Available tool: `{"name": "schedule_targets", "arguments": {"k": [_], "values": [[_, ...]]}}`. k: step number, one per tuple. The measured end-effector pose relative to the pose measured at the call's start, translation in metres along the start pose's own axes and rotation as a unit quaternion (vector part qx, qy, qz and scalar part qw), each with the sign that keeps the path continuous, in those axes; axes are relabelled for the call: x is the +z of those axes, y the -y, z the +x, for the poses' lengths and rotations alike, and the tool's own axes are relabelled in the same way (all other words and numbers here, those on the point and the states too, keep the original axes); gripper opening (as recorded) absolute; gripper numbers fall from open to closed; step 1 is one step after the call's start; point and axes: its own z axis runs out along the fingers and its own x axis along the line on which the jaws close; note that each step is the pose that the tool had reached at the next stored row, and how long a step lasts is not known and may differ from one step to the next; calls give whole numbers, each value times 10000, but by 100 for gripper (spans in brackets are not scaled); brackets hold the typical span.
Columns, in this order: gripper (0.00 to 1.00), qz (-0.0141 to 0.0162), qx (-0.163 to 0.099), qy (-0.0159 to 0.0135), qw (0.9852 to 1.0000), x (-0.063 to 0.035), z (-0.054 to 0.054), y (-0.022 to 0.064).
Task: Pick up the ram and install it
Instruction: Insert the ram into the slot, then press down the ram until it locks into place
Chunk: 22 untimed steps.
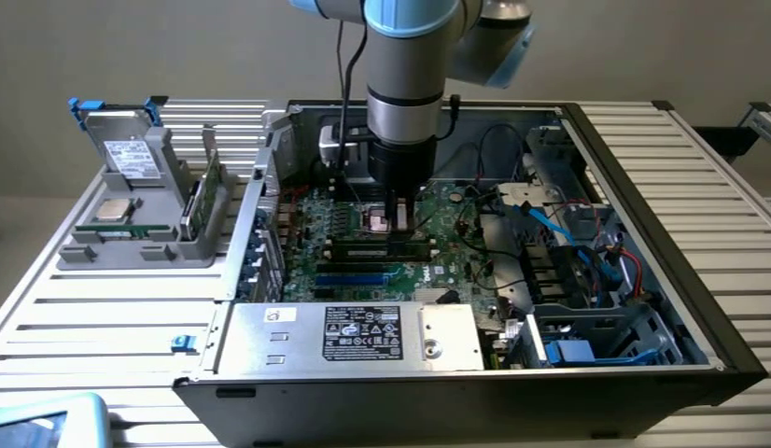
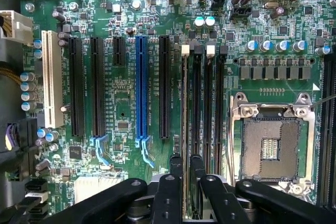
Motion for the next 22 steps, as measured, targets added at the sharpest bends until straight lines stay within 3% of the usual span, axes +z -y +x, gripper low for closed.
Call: {"name": "schedule_targets", "arguments": {"k": [6, 17, 19, 22], "values": [[22, -16, -1, -1, 10000, -170, 7, 88], [22, -27, -2, 0, 10000, -171, 8, 91], [13, -27, -2, 1, 10000, -171, 8, 91], [11, -27, -2, 0, 10000, -171, 8, 91]]}}
